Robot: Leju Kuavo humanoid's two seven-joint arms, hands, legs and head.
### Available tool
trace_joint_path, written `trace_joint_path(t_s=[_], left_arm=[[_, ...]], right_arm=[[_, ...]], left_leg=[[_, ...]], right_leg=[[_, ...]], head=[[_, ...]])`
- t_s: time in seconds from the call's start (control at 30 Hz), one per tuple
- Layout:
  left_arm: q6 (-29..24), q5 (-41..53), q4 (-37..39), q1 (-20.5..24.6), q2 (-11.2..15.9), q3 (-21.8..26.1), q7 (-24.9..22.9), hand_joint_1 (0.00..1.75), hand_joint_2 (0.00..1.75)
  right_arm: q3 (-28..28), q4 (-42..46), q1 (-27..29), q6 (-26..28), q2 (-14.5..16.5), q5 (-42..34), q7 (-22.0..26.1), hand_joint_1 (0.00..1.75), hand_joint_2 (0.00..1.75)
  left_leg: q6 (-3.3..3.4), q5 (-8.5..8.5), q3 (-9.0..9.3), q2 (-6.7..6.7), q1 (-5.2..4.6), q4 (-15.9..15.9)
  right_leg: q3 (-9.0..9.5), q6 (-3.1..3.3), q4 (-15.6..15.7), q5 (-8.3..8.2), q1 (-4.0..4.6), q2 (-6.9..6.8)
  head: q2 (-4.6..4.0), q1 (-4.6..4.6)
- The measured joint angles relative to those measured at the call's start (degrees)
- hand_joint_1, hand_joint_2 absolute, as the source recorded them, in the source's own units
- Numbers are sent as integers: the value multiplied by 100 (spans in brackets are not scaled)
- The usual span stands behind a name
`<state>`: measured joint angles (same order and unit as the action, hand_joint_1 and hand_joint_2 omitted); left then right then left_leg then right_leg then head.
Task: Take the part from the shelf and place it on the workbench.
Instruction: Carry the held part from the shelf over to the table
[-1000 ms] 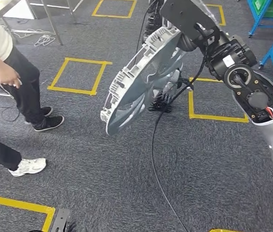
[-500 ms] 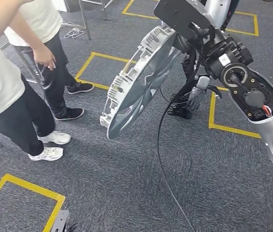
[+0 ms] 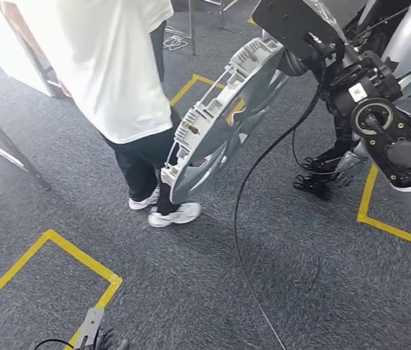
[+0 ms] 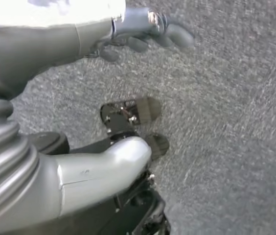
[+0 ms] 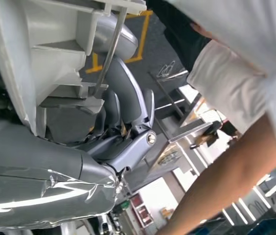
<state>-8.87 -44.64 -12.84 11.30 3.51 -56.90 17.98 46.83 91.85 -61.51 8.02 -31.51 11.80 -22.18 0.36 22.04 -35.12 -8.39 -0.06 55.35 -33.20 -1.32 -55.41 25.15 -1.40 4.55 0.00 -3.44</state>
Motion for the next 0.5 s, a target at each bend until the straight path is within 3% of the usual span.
trace_joint_path(t_s=[0.03,0.1,0.17,0.23,0.27,0.3,0.37,0.4,0.47,0.5], left_arm=[[0,5,-1,-7,4,-1,0,0,175],[0,17,-2,0,14,-3,-2,0,175],[8,24,-3,25,11,-4,-8,0,175],[24,21,-3,37,15,-4,-15,0,175],[30,17,-3,39,16,-4,-17,0,175],[32,14,-3,42,21,-4,-17,0,175],[27,11,-3,56,30,-4,-19,0,175],[22,16,-3,67,34,-4,-23,0,175],[15,31,-3,80,38,-4,-47,0,175],[12,37,-3,81,40,-4,-61,0,175]], right_arm=[[1,5,-4,0,0,0,-1,175,175],[-2,13,-13,3,1,0,3,175,175],[-4,19,-22,4,1,0,5,175,175],[9,18,-31,1,6,0,14,175,175],[20,16,-33,-1,14,2,26,175,175],[28,14,-38,-2,26,7,40,175,175],[34,10,-62,-2,51,22,66,175,175],[33,7,-83,-2,58,31,75,175,175],[35,2,-116,-2,65,46,92,175,175],[37,2,-124,-2,68,52,100,175,175]], left_leg=[[-33,9,-8,14,-9,7],[-105,184,-143,298,-37,290],[-184,534,-521,657,-5,1041],[-243,700,-852,770,45,1646],[-261,629,-865,793,65,1641],[-270,460,-750,821,79,1394],[-247,66,-314,1015,59,537],[-211,-49,-146,1105,35,204],[-131,-72,-48,1162,-20,-25],[-88,-69,-55,1089,-18,-25]], right_leg=[[33,24,33,-7,-10,-82],[107,73,102,-23,-41,-256],[144,108,121,-7,-29,-429],[167,114,118,25,-26,-596],[184,107,117,44,-29,-668],[209,93,116,65,-34,-735],[277,44,113,124,-24,-864],[303,13,112,151,-9,-921],[335,-50,116,192,25,-1022],[358,-80,126,208,26,-1078]], head=[[0,-1],[-1,66],[-1,134],[0,146],[0,154],[0,161],[-1,180],[-1,182],[-1,166],[-1,149]])
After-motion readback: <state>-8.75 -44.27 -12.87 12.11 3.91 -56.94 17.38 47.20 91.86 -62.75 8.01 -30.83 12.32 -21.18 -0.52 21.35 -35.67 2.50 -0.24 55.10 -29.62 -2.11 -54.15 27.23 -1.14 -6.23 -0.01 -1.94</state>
